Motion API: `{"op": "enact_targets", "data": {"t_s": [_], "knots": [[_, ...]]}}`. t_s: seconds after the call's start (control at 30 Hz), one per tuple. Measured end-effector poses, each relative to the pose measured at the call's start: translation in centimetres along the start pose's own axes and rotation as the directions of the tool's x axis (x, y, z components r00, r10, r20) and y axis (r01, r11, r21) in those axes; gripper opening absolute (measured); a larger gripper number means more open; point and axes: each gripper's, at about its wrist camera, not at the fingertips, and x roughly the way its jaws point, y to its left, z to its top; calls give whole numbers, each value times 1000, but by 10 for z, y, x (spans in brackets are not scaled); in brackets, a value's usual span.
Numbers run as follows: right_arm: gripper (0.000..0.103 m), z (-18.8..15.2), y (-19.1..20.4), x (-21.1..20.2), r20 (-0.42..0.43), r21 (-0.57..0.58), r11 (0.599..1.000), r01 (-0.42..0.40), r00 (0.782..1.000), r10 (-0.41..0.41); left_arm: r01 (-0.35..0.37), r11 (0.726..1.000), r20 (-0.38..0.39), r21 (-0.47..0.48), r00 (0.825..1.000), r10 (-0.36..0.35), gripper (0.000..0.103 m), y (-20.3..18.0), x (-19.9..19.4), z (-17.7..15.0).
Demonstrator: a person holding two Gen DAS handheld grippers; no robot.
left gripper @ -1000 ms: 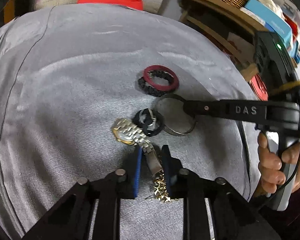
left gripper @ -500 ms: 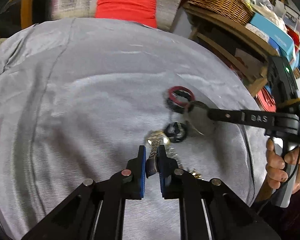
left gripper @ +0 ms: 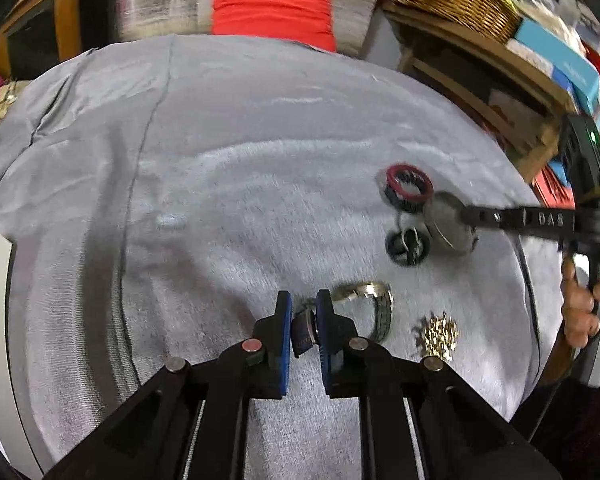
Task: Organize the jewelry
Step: 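Lift the watch with the left gripper while the right carries the bangle toward the box, then carry the watch and silver bangle over the white box with both grippers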
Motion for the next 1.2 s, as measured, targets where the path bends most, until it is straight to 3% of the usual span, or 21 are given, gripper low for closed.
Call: {"op": "enact_targets", "data": {"t_s": [0.17,0.27,0.4,0.5,0.73,0.83,0.87,0.9,0.93,1.07,1.2], "knots": [[4,1,1,1,4,6,1000,-2,1000,2,22,998,-33,64,999,-20,16,-9,5,-6],[4,1,0,1,2,12,1000,-2,1000,2,20,995,-59,100,998,-14,36,-15,9,-11],[4,1,-1,1,-1,20,1000,-5,1000,5,29,992,-36,121,999,-24,48,-19,4,-11],[4,1,-1,2,0,30,1000,-7,1000,7,-8,987,-4,158,1000,9,50,-25,5,-8],[4,2,-2,2,1,48,999,-15,1000,15,-52,978,-33,204,998,60,50,-35,31,-4],[4,2,-4,0,6,58,998,-20,1000,20,-69,973,-31,221,996,78,44,-38,35,-3],[4,2,-4,0,8,58,998,-19,1000,18,-62,974,-31,216,997,70,33,-38,35,-2],[4,2,-5,-1,10,58,998,-19,1000,18,-49,977,-30,208,998,56,16,-38,36,-1],[4,3,-5,-1,11,58,998,-20,1000,19,-45,979,-29,199,998,51,11,-39,36,0],[4,3,-7,-4,19,61,998,-19,1000,18,-58,983,-14,174,998,61,4,-37,35,1],[4,3,-2,-6,32,43,999,-25,999,24,-64,988,12,138,998,63,3,-30,25,0]]}}
